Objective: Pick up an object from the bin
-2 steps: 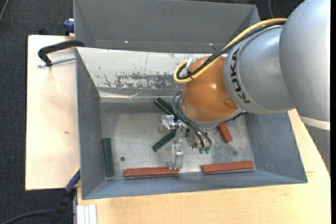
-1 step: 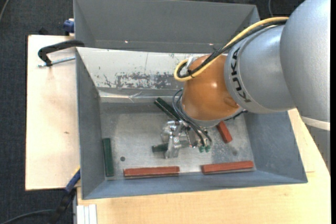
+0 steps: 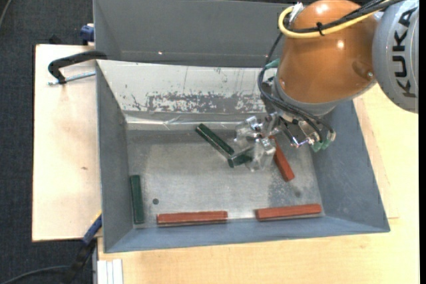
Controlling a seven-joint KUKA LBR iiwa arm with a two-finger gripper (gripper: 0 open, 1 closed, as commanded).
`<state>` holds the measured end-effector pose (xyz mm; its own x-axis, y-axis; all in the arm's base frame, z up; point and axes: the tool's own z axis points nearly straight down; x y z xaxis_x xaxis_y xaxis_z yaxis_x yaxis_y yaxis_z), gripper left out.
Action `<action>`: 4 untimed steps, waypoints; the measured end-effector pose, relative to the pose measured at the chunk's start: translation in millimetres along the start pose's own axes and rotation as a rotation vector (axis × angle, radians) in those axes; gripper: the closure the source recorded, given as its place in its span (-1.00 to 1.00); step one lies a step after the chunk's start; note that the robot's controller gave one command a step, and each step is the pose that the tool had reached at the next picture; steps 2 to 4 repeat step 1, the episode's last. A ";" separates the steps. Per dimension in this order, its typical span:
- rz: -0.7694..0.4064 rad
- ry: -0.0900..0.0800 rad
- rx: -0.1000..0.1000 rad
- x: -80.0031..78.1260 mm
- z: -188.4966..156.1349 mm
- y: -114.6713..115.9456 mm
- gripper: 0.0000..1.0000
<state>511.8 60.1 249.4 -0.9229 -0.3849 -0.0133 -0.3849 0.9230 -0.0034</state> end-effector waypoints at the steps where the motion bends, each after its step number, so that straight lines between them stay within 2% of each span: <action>1: 0.000 0.008 -0.003 1.1 3.7 0.8 1.00; 4: 0.000 0.008 -0.003 1.1 3.7 0.8 1.00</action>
Offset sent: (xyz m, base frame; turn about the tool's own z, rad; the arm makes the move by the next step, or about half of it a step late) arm 0.0000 0.0000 0.0000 0.0000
